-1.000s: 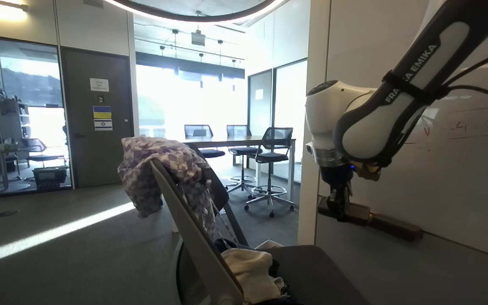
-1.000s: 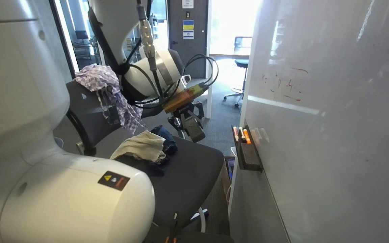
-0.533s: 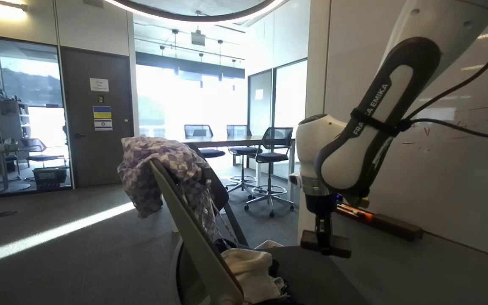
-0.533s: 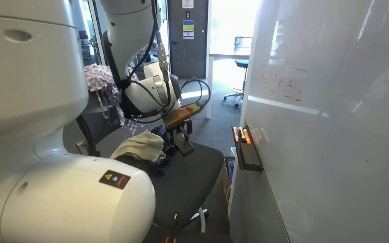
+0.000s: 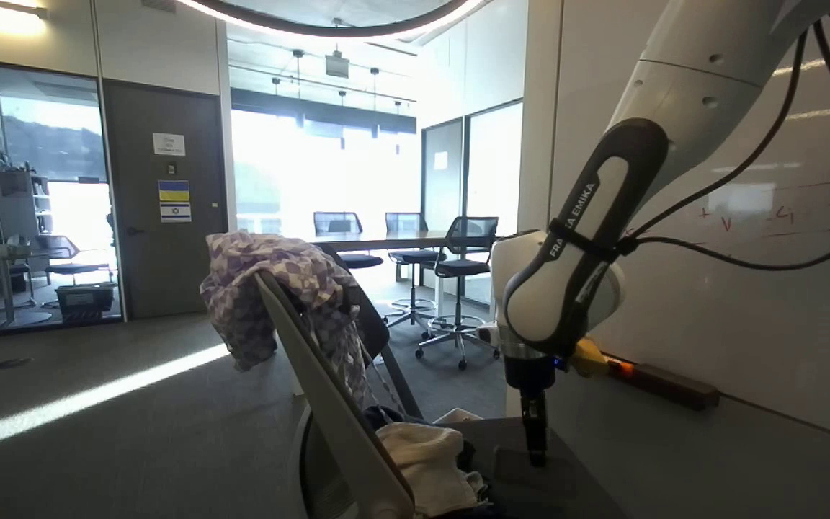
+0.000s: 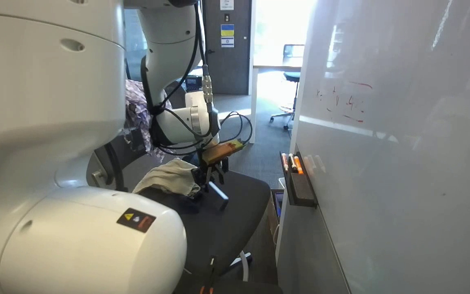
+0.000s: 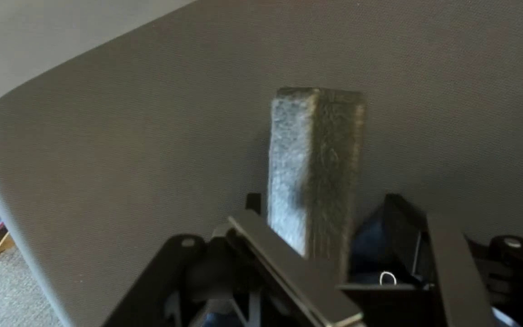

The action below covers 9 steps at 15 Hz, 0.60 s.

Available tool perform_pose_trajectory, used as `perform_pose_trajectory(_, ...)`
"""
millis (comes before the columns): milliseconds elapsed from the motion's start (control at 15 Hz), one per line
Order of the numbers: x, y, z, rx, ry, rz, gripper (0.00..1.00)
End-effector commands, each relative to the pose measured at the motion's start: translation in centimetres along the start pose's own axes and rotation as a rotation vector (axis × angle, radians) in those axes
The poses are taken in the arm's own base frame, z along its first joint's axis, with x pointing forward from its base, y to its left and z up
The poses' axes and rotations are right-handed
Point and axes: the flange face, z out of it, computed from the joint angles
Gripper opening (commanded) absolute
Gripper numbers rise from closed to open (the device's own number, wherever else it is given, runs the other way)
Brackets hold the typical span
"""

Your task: Use the duster to erase the markings on the board

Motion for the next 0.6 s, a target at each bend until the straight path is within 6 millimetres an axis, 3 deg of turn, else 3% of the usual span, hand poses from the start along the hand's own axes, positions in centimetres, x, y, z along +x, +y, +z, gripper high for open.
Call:
perform_pose_trajectory(0,-0.5,0.8,-1.4,0.063,0.072,-0.043,1.0)
perform_pose_trajectory(200,-2.1,1.4,-3.0,0.1,0.051,-0.022,1.0)
perform_pose_trajectory(533,-5.9,1.4,-7.3,0.145,-0.039,0.052,1.0)
